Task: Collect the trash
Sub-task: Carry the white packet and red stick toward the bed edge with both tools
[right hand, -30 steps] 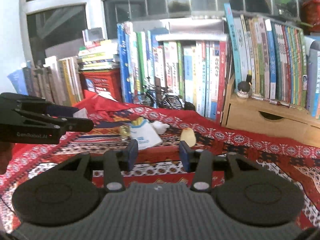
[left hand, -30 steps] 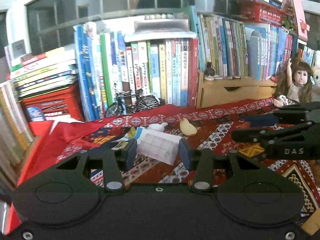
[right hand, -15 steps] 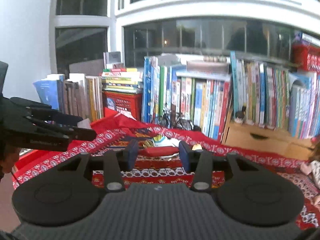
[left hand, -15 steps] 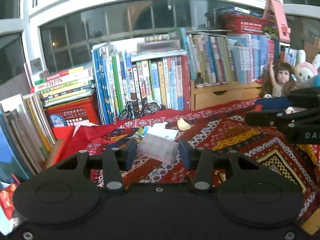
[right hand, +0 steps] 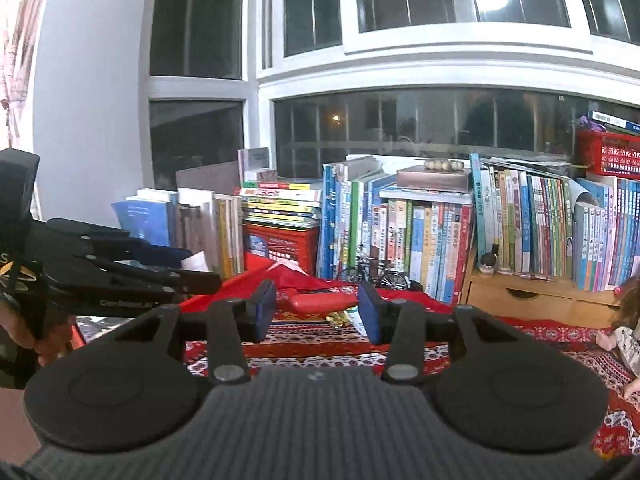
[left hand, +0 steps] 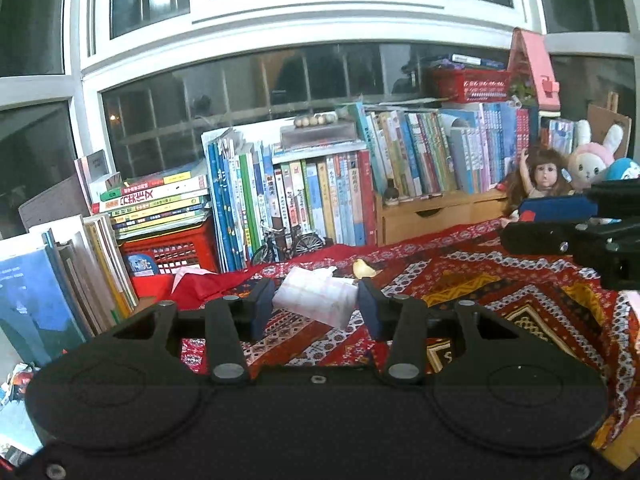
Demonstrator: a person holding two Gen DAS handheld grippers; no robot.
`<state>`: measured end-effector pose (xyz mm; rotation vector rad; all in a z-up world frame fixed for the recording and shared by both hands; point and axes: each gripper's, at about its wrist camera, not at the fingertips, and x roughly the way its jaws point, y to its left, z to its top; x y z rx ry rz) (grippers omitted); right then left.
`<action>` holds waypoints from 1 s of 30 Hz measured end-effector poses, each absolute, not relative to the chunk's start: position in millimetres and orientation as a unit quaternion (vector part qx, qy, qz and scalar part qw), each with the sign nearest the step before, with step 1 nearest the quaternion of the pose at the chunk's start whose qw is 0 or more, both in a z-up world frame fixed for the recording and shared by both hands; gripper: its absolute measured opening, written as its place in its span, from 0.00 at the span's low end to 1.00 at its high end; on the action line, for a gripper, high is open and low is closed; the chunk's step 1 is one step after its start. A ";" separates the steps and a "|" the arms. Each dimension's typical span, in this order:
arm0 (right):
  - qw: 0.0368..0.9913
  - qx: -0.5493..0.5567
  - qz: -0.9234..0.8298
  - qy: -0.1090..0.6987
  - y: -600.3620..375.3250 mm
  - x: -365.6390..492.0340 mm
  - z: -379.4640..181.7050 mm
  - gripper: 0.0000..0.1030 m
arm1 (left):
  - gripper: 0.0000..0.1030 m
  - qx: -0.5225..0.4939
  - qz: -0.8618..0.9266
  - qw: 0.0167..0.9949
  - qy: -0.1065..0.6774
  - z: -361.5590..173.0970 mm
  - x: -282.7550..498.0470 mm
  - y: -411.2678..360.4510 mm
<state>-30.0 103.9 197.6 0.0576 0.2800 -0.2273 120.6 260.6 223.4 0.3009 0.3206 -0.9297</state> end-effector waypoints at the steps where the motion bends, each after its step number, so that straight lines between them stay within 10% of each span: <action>1: 0.984 0.029 -0.111 0.140 108.9 -32.8 197.8 0.48 | 0.42 0.143 -0.445 0.871 0.152 223.8 116.8 264.6; 30: 0.965 0.036 -0.049 0.254 215.6 -77.2 124.5 0.48 | 0.42 0.146 -0.427 0.854 0.257 126.1 33.8 389.6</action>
